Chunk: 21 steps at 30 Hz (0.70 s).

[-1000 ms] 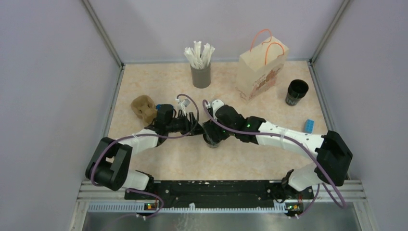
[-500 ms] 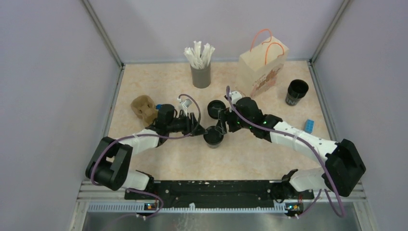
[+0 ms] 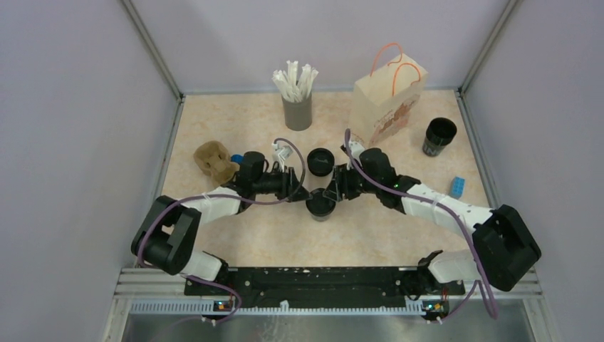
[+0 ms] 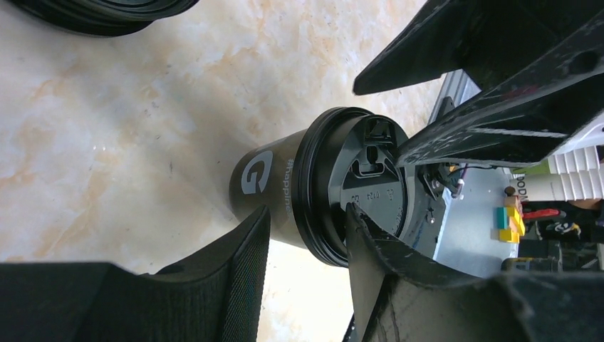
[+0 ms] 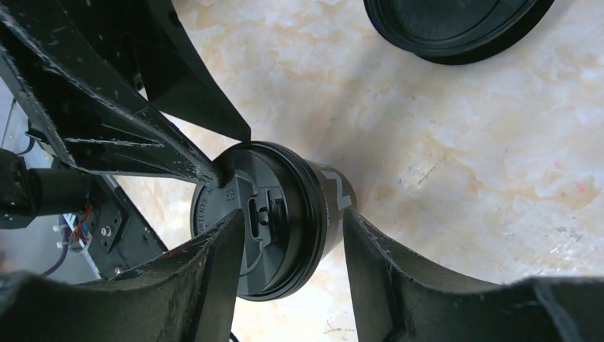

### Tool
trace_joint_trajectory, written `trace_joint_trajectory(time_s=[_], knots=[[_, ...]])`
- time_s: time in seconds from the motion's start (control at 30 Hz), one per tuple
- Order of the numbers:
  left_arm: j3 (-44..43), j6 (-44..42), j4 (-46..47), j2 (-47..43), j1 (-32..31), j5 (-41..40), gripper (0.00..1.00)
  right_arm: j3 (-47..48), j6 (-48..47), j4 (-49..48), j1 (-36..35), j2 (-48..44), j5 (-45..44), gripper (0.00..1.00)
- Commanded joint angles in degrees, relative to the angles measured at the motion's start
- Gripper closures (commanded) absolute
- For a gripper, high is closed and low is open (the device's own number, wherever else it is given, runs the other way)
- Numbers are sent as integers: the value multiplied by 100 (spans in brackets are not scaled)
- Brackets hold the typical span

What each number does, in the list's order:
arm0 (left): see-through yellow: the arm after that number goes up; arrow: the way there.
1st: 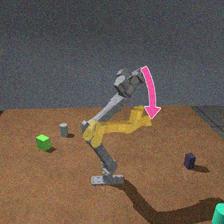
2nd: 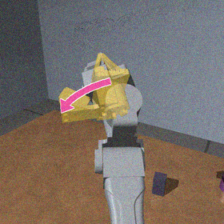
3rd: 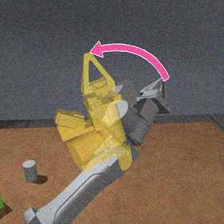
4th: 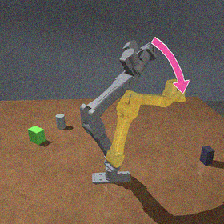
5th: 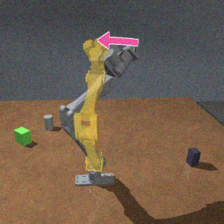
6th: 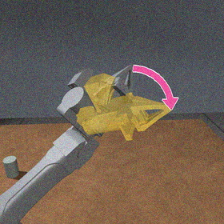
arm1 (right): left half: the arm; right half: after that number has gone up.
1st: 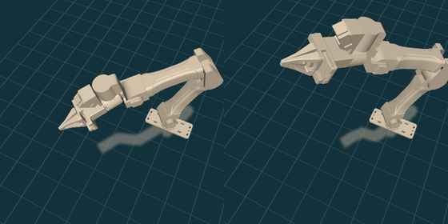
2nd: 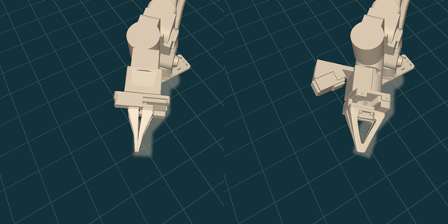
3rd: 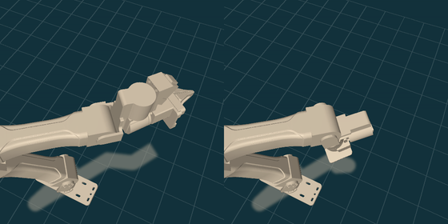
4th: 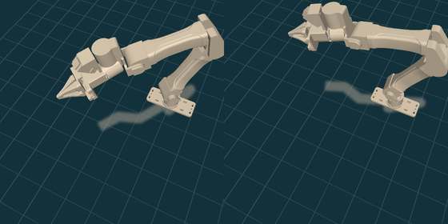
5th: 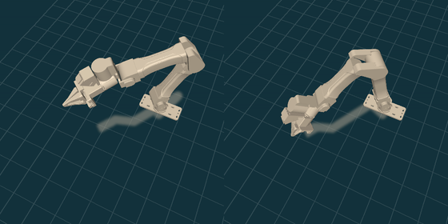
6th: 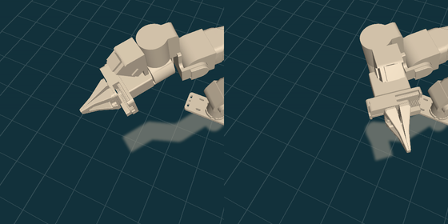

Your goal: Pack the takeout coffee

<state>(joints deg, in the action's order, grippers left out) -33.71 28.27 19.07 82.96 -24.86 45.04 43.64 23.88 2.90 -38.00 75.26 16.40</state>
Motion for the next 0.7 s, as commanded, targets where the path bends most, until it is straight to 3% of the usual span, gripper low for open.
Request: trace_joint_trajectory(time_s=[0.0, 0.3, 0.67], knots=[[-90, -498, -345, 228, -210, -73, 52, -328, 177, -621, 54, -99, 308, 48], [-118, -585, -340, 300, -403, -345, 55, -1202, 459, -1272, 64, -362, 285, 58], [149, -569, -120, 400, -504, -646, 57, -2792, 1002, -2751, 64, -513, -8, 66]])
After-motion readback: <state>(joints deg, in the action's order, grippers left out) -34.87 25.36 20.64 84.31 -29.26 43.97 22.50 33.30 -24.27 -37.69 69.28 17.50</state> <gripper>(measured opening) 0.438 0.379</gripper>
